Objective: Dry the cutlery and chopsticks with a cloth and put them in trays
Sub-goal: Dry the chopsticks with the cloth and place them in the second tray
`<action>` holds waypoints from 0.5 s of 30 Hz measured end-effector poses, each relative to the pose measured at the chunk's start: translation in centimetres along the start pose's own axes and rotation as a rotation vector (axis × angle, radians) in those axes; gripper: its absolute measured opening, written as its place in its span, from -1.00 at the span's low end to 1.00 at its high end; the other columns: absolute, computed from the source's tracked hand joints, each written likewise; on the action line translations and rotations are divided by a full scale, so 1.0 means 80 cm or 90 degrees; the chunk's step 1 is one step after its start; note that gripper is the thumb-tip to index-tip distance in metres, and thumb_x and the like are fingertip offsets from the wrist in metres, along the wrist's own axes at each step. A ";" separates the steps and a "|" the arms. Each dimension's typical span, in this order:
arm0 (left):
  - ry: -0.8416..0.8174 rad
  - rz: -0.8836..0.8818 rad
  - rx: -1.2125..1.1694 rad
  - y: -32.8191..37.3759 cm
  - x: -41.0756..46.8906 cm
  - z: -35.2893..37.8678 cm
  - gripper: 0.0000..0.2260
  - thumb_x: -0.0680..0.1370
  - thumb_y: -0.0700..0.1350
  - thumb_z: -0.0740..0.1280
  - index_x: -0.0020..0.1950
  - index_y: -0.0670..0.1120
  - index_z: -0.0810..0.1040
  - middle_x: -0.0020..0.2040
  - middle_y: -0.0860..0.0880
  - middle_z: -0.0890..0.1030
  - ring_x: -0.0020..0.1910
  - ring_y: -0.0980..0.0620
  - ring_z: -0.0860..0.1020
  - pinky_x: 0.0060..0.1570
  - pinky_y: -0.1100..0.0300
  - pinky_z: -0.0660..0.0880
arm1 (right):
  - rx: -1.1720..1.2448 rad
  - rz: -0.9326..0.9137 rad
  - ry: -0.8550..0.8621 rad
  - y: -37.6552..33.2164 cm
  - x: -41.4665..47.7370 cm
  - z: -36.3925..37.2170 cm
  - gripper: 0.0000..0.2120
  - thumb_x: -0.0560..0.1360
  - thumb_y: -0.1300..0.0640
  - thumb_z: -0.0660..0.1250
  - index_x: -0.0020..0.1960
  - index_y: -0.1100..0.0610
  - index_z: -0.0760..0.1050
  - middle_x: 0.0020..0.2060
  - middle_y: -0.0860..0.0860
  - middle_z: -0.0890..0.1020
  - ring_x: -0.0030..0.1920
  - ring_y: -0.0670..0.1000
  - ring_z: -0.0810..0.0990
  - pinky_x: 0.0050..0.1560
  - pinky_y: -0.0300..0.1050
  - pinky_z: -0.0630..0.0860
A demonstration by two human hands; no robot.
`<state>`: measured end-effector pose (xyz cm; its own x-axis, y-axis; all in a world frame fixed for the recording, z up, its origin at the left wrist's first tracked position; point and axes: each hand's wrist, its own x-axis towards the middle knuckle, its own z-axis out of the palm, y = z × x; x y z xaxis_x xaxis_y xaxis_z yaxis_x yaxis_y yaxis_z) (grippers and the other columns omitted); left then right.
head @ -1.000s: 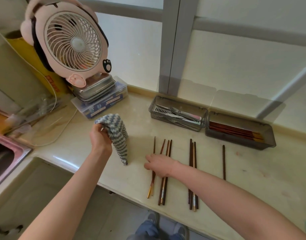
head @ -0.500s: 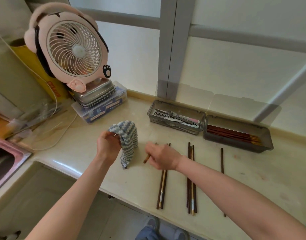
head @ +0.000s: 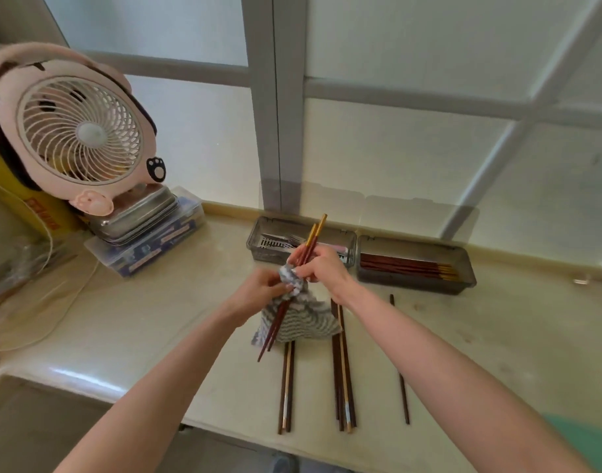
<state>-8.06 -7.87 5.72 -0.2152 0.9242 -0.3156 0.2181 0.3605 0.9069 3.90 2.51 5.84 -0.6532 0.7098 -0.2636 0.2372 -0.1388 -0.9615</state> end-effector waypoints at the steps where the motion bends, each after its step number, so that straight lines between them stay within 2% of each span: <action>1: -0.002 0.003 0.026 0.004 0.003 0.005 -0.88 0.57 -0.19 0.25 -0.04 -0.21 0.55 -0.10 -0.13 0.63 -0.10 0.00 0.60 -0.11 0.19 0.55 | 0.026 0.009 0.007 0.001 0.000 -0.007 -0.80 0.42 0.40 0.33 -0.06 0.14 0.53 -0.28 0.02 0.53 -0.34 -0.07 0.46 -0.35 -0.23 0.36; 2: -0.004 0.006 0.046 0.006 0.006 0.007 -0.86 0.57 -0.17 0.27 -0.03 -0.24 0.55 -0.08 -0.18 0.63 -0.07 -0.05 0.60 -0.06 0.12 0.55 | 0.085 0.012 0.023 0.001 0.000 -0.015 -0.81 0.47 0.32 0.35 0.05 0.15 0.50 -0.24 0.04 0.53 -0.37 -0.07 0.46 -0.39 -0.25 0.37; 4: -0.015 0.004 0.076 0.008 0.013 0.011 -0.82 0.55 -0.15 0.30 -0.02 -0.28 0.55 -0.05 -0.22 0.63 -0.04 -0.13 0.60 0.02 0.01 0.53 | 0.184 -0.010 0.094 0.000 0.001 -0.035 -0.71 0.54 0.20 0.31 0.24 0.15 0.37 -0.18 0.13 0.56 -0.44 -0.06 0.50 -0.45 -0.26 0.42; 7: -0.030 -0.021 0.071 0.010 0.018 0.020 -0.85 0.54 -0.15 0.31 -0.03 -0.24 0.56 -0.08 -0.17 0.64 -0.09 -0.07 0.61 -0.04 0.11 0.54 | 0.124 -0.073 0.170 0.000 0.001 -0.055 -0.62 0.58 0.27 0.23 0.35 0.02 0.31 -0.21 0.11 0.58 -0.44 -0.04 0.54 -0.43 -0.25 0.48; 12: -0.018 -0.046 0.016 0.022 0.029 0.041 -0.84 0.55 -0.12 0.30 0.00 -0.20 0.57 -0.10 -0.11 0.66 -0.15 0.02 0.62 -0.21 0.25 0.50 | 0.059 -0.100 0.141 0.013 -0.005 -0.059 -0.73 0.56 0.32 0.23 0.21 0.08 0.47 -0.19 0.23 0.61 -0.40 0.00 0.57 -0.40 -0.21 0.53; 15: -0.024 -0.045 -0.020 0.030 0.038 0.050 -0.80 0.57 -0.08 0.28 0.01 -0.22 0.56 -0.11 -0.13 0.66 -0.18 0.02 0.63 -0.24 0.27 0.51 | 0.023 -0.110 0.170 0.021 -0.003 -0.050 -0.81 0.52 0.22 0.34 0.12 0.07 0.52 -0.16 0.10 0.68 -0.26 -0.03 0.64 -0.26 -0.18 0.57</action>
<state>-4.37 -3.68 5.84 -0.1932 0.9010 -0.3884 0.1743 0.4211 0.8901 7.33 4.92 4.60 -0.4685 0.8806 -0.0707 0.1102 -0.0211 -0.9937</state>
